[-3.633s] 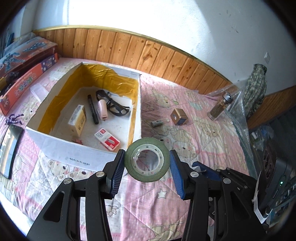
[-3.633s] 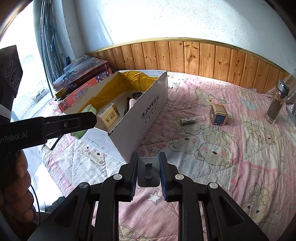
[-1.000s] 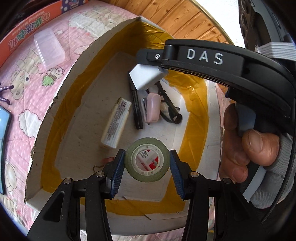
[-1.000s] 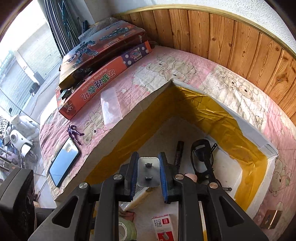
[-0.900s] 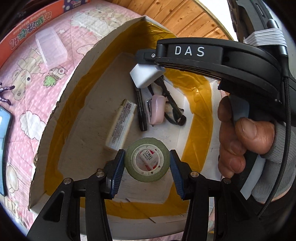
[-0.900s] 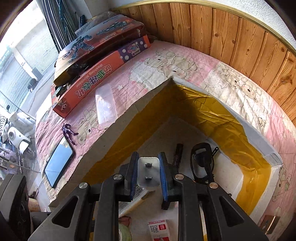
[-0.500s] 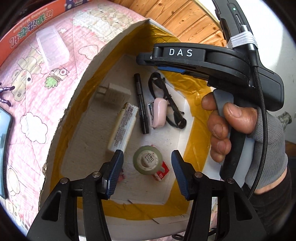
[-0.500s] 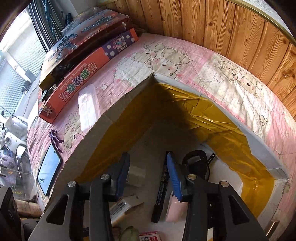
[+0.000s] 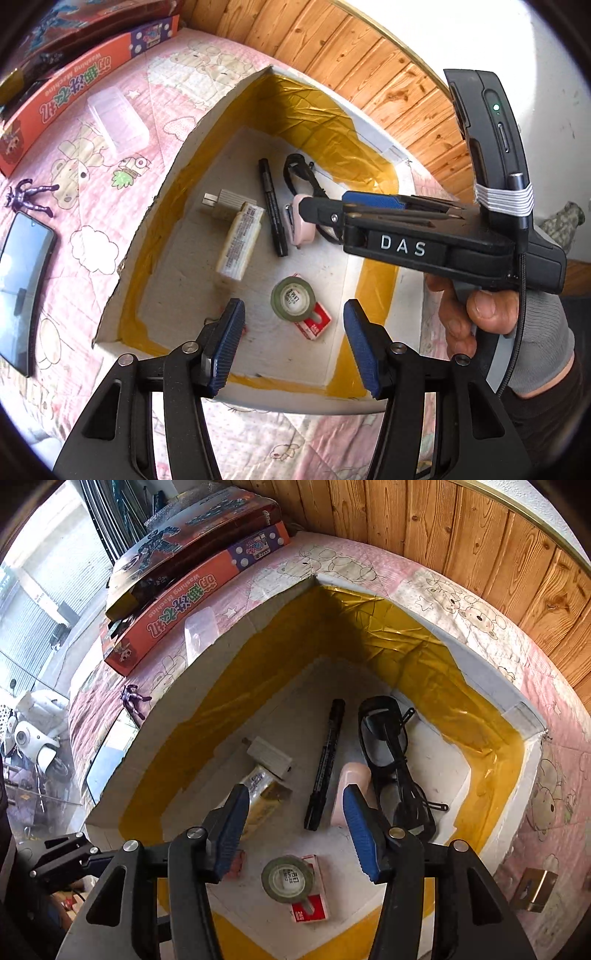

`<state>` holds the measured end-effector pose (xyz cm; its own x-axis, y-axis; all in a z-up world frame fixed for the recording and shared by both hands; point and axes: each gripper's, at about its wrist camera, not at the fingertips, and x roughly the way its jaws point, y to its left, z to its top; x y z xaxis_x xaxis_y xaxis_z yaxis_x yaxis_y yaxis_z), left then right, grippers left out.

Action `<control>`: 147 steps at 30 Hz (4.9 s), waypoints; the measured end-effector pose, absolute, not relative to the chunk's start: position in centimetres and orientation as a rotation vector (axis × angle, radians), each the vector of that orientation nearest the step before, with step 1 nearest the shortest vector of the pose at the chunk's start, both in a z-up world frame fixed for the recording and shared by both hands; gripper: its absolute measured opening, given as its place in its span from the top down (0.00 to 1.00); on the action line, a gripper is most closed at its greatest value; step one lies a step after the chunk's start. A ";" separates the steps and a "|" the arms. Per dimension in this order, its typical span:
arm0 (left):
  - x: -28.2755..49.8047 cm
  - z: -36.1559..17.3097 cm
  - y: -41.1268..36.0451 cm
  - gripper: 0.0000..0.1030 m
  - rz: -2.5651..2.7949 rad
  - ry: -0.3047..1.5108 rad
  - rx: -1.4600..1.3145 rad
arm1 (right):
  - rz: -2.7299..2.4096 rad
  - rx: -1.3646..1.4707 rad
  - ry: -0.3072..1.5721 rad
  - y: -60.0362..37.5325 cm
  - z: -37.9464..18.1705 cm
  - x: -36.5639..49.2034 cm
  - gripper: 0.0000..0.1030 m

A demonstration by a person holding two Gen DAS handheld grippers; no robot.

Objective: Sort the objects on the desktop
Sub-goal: 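Withdraw both open tools from the box toward the gold cube and white tube, then grasp the white tube with the left tool while the right tool grasps the gold cube, then carry the white tube in the left tool over the box while the right tool carries the gold cube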

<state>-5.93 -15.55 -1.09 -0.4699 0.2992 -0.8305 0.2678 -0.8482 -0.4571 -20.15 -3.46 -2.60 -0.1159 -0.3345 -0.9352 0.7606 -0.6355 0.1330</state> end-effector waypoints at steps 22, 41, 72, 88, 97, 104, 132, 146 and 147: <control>-1.2 4.3 -10.0 0.43 2.752 -0.533 -1.466 | -1.892 1.292 0.520 3.1 1.5 -14.4 0.40; 0.1 5.5 -4.4 0.43 2.885 -0.258 -1.335 | -2.028 1.059 0.546 9.3 2.5 -10.2 0.36; -18.6 -7.8 9.7 0.43 2.565 -0.105 -1.553 | -2.491 1.271 0.061 27.8 -9.0 -26.3 0.26; -22.6 -11.8 11.5 0.76 2.581 0.028 -1.574 | -2.383 1.300 0.051 28.8 -11.8 -28.9 0.52; -21.4 -10.7 11.3 0.82 2.511 -0.150 -1.603 | -2.389 1.270 0.014 29.6 -10.3 -26.5 0.52; -18.6 -7.7 11.5 0.82 2.532 -0.150 -1.565 | -2.403 1.250 -0.010 30.3 -8.6 -23.5 0.52; -6.5 1.3 10.3 0.82 2.623 -0.119 -1.323 | -2.454 1.090 0.067 28.1 -1.2 -10.1 0.52; -2.6 3.7 7.8 0.82 2.663 -0.151 -1.221 | -2.461 1.029 0.099 26.1 1.1 -6.0 0.52; -2.3 3.9 7.6 0.82 2.667 -0.156 -1.216 | -2.460 1.025 0.102 25.8 1.3 -5.7 0.52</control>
